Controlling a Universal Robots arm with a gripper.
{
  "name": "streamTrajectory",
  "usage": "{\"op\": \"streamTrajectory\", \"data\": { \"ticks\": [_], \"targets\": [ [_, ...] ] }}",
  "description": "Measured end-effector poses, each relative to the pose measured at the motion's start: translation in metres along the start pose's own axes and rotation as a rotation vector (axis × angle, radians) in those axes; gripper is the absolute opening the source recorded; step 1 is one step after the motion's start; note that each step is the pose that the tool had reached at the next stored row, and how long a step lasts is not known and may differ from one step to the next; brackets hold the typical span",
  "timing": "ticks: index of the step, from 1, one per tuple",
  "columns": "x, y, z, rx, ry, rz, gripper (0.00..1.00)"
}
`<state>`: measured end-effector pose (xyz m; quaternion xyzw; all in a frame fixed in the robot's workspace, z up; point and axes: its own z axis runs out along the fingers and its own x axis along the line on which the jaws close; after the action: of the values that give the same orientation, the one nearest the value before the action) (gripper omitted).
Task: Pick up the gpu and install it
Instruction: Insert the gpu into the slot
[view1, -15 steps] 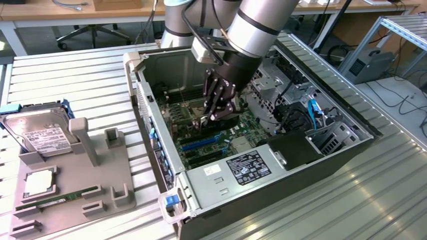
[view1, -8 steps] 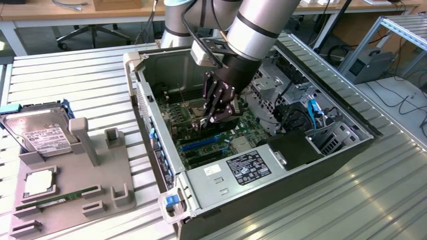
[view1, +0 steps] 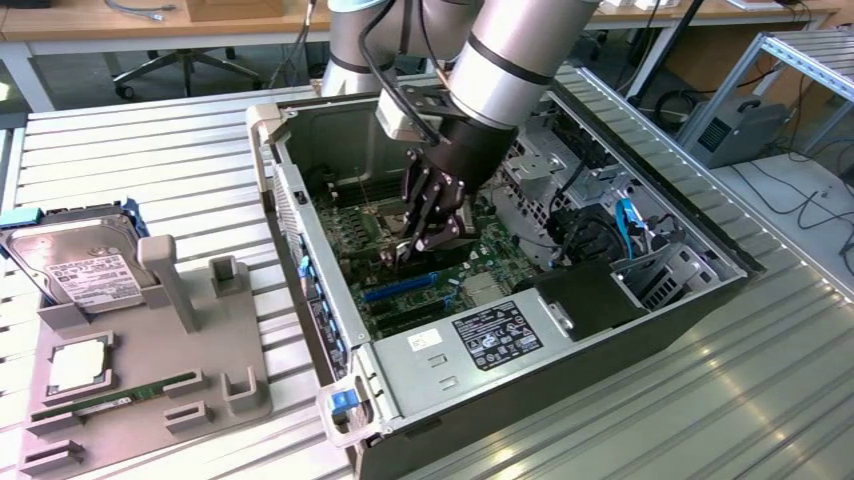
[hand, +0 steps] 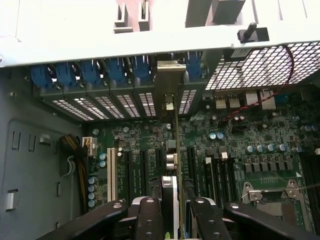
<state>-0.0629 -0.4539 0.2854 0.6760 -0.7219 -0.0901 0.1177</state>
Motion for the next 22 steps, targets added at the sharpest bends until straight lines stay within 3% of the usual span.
{"op": "streamTrajectory", "data": {
  "ticks": [22],
  "targets": [
    [-0.0018,0.0004,0.0077,0.0000,-0.0001,0.000,0.27]
  ]
}}
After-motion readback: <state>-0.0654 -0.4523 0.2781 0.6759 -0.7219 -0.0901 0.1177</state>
